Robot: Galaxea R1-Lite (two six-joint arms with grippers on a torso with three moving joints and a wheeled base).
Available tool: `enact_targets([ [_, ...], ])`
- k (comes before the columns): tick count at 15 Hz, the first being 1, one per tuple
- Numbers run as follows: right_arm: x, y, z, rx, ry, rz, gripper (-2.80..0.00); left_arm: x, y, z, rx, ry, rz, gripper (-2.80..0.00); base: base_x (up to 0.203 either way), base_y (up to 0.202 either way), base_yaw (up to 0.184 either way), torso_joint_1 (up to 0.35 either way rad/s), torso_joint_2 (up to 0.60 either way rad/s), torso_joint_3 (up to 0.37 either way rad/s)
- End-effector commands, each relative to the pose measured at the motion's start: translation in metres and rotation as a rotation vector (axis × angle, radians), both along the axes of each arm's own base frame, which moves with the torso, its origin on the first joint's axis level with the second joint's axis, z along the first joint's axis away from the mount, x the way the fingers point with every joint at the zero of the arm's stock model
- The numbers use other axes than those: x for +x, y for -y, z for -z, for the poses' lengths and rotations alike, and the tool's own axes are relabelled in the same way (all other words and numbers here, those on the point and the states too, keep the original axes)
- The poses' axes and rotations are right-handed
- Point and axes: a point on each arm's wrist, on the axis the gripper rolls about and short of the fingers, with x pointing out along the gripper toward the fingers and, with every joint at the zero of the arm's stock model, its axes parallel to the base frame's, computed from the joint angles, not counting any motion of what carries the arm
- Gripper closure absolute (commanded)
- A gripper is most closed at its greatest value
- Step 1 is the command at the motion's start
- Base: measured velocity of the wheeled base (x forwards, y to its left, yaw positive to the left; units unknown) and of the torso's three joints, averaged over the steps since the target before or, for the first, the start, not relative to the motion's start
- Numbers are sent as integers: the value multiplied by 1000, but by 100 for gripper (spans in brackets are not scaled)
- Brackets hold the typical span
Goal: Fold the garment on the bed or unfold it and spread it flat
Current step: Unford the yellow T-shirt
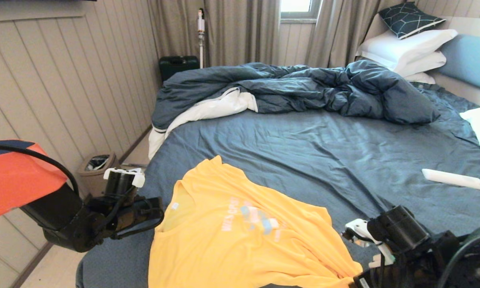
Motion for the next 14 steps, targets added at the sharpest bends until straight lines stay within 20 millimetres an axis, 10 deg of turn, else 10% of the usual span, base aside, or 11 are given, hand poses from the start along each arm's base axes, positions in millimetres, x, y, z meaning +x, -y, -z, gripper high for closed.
enact_targets([
  [1,6,-1,-17,39,82,11,-280,1,0,-1,-4,7,-4,0,0,0,0,0,0,0],
  [5,43,19,-67,114,290,137,-280,1,-1,-9,-16,32,-8,0,0,0,0,0,0,0],
  [8,79,50,-60,192,250,218,-280,13,-12,-22,-29,81,-42,0,0,0,0,0,0,0],
  [9,88,57,-56,210,233,232,0,16,-14,-30,-32,97,-46,0,0,0,0,0,0,0],
  [14,120,70,-60,336,245,234,0,34,-7,-66,-104,68,55,0,0,0,0,0,0,0],
])
